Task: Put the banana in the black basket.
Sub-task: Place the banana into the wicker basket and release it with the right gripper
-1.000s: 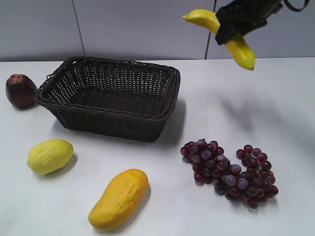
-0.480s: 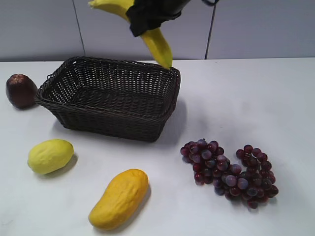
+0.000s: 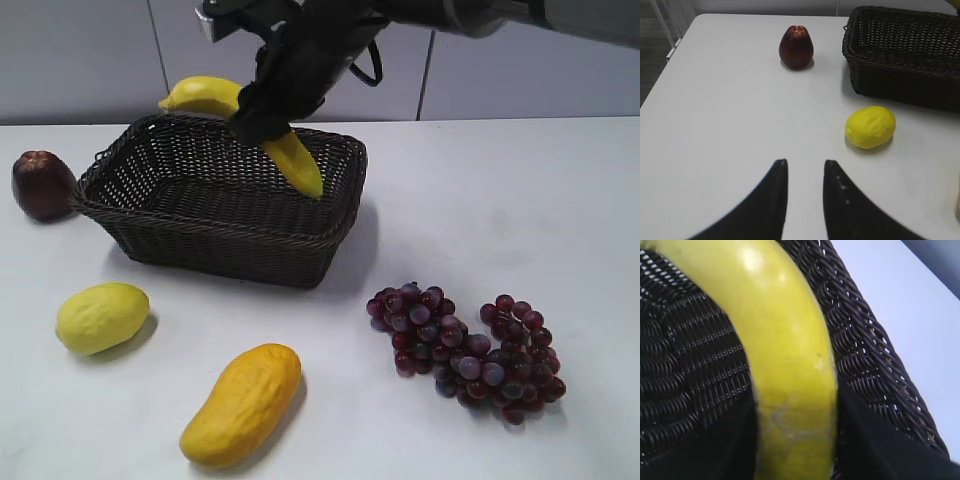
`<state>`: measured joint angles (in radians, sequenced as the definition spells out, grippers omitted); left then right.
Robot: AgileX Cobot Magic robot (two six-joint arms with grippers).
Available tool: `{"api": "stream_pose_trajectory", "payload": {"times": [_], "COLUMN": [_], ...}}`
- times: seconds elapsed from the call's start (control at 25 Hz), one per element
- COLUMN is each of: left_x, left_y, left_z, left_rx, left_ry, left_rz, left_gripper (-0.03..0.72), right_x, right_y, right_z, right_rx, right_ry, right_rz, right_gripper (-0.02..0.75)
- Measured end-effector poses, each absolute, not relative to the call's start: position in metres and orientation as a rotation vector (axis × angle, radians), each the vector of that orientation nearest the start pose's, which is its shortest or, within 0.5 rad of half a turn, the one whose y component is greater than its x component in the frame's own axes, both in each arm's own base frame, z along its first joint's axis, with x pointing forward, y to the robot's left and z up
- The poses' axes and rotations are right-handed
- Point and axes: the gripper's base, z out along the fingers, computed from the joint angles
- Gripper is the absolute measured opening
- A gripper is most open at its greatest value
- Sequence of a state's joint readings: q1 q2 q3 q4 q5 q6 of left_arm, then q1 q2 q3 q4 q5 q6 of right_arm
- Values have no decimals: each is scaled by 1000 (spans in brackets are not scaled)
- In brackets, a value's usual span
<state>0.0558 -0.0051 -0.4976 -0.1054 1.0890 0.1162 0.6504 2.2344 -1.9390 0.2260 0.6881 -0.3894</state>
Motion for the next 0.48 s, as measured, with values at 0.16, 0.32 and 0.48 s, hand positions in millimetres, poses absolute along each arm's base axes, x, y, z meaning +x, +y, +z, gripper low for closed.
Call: {"api": "stream_pose_trajectory", "payload": {"times": [0.16, 0.32, 0.48], "left_x": [-6, -6, -6], "left_y": [-9, -9, -9], "left_z": [275, 275, 275], "left_rx": [69, 69, 69], "left_ry": [2064, 2064, 2064], "left_rz": [-21, -21, -21], "left_gripper": [239, 239, 239], "right_x": [400, 399, 395], "right_y": [320, 320, 316], "right_z": [219, 219, 231], "right_rx": [-1102, -1108, -1132], "right_ry": [2224, 2228, 2229], "right_rz": [354, 353, 338], "right_gripper": [536, 638, 644]}}
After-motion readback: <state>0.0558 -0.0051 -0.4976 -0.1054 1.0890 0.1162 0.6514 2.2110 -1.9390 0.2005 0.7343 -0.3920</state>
